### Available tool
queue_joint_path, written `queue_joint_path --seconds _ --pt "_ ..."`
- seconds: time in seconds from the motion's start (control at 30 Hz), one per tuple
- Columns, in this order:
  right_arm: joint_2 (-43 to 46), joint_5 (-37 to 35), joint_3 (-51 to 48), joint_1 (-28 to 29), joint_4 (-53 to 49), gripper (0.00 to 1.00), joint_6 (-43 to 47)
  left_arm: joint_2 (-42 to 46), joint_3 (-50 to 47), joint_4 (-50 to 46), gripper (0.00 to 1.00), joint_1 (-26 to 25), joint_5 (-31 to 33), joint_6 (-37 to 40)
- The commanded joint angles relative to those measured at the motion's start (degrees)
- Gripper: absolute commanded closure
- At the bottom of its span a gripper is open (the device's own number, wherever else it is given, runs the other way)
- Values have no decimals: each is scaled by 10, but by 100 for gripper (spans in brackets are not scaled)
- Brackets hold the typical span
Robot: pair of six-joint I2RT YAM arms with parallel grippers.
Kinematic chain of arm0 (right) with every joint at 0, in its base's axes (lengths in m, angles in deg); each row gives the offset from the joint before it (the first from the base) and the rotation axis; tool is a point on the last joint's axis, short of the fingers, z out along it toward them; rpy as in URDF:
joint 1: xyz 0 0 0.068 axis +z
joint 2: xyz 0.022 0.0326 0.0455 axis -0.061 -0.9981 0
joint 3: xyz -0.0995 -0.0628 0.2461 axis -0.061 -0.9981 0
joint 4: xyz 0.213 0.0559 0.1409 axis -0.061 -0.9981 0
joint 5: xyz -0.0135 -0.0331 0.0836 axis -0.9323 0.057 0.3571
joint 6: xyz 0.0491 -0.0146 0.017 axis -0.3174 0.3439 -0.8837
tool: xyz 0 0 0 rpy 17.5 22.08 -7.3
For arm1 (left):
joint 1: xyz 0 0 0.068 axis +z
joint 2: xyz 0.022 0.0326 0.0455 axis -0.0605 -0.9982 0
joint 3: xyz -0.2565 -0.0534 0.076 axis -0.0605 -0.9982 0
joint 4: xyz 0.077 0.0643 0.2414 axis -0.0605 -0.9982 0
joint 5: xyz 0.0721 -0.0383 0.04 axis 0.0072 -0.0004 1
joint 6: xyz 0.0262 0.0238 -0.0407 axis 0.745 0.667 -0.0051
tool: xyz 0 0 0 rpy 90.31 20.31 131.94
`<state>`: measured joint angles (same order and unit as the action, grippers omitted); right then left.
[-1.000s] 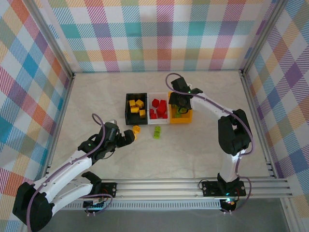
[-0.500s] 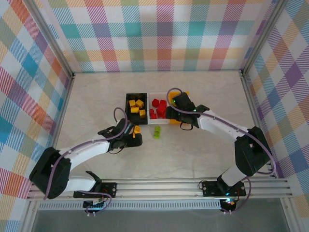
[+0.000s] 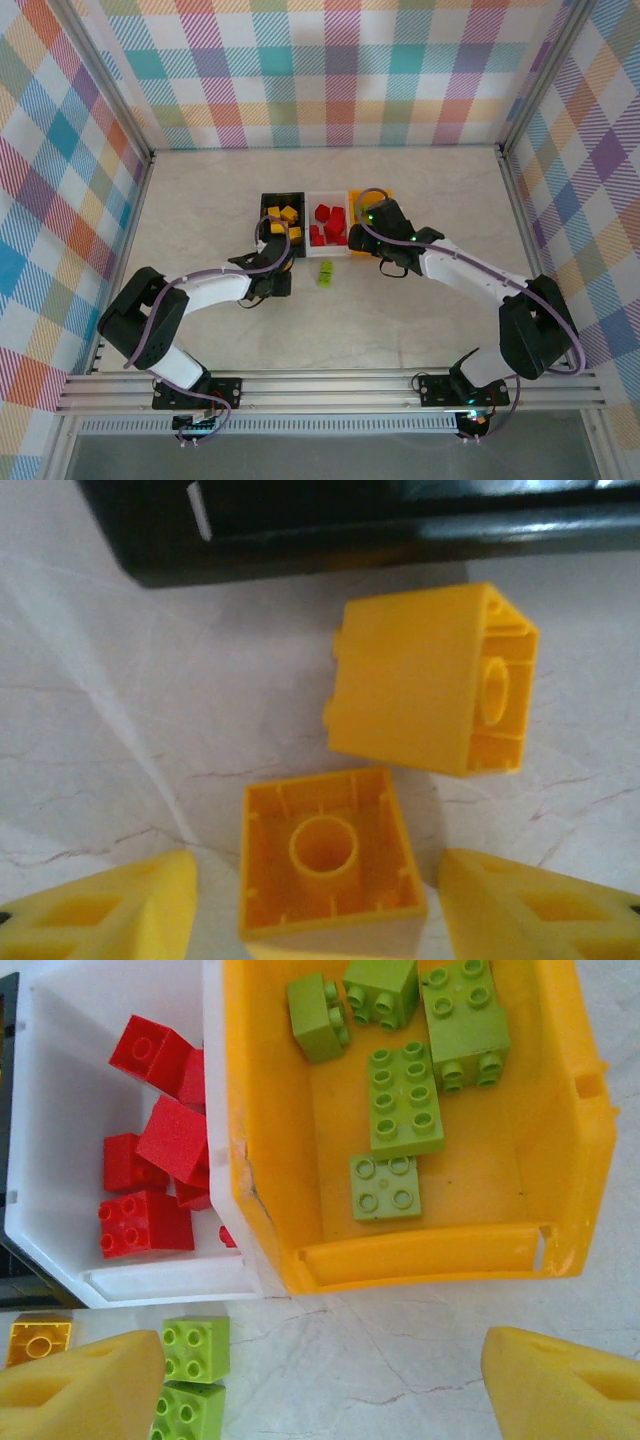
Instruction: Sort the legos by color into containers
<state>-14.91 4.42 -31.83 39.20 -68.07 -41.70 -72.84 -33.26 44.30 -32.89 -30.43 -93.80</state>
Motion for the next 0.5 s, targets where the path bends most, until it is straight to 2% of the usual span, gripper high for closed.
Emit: queue_joint_path --seconds 0.0,0.13,0.27,0.47 --pt "10 -11 -7 1 7 17 -6 -19 10 38 44 -5 0 4" --pt "13 -16 -14 1 10 17 -8 -9 1 33 55 -5 -3 -1" --pt "16 -20 -19 2 10 17 -11 31 -19 23 61 -7 -7 -13" --pt "32 -21 -38 1 17 17 -22 152 -31 -45 66 -15 -13 -33"
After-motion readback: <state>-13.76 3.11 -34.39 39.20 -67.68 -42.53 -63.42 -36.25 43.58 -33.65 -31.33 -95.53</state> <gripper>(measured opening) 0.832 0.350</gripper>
